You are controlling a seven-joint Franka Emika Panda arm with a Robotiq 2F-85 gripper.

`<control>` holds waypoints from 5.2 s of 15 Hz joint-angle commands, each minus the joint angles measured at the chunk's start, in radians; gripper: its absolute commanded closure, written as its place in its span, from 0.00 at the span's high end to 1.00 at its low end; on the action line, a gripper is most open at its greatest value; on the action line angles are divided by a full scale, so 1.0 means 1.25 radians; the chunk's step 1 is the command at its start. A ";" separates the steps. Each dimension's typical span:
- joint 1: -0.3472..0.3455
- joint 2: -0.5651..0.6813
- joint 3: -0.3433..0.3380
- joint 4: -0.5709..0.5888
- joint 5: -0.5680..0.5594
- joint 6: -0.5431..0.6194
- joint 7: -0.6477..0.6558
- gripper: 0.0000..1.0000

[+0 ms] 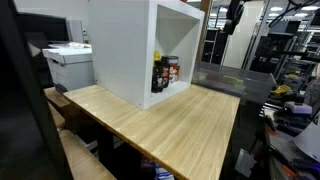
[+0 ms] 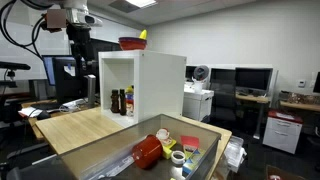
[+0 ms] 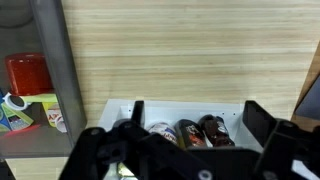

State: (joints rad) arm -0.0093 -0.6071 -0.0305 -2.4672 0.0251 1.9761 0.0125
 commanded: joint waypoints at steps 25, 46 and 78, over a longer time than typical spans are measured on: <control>-0.190 -0.027 -0.134 -0.044 -0.032 0.068 0.009 1.00; -0.251 0.093 -0.193 0.003 -0.217 0.055 -0.030 1.00; -0.226 0.447 -0.236 0.224 -0.167 0.188 -0.345 1.00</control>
State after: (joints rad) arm -0.2956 -0.0925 -0.3123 -2.2255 -0.2405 2.2356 -0.3332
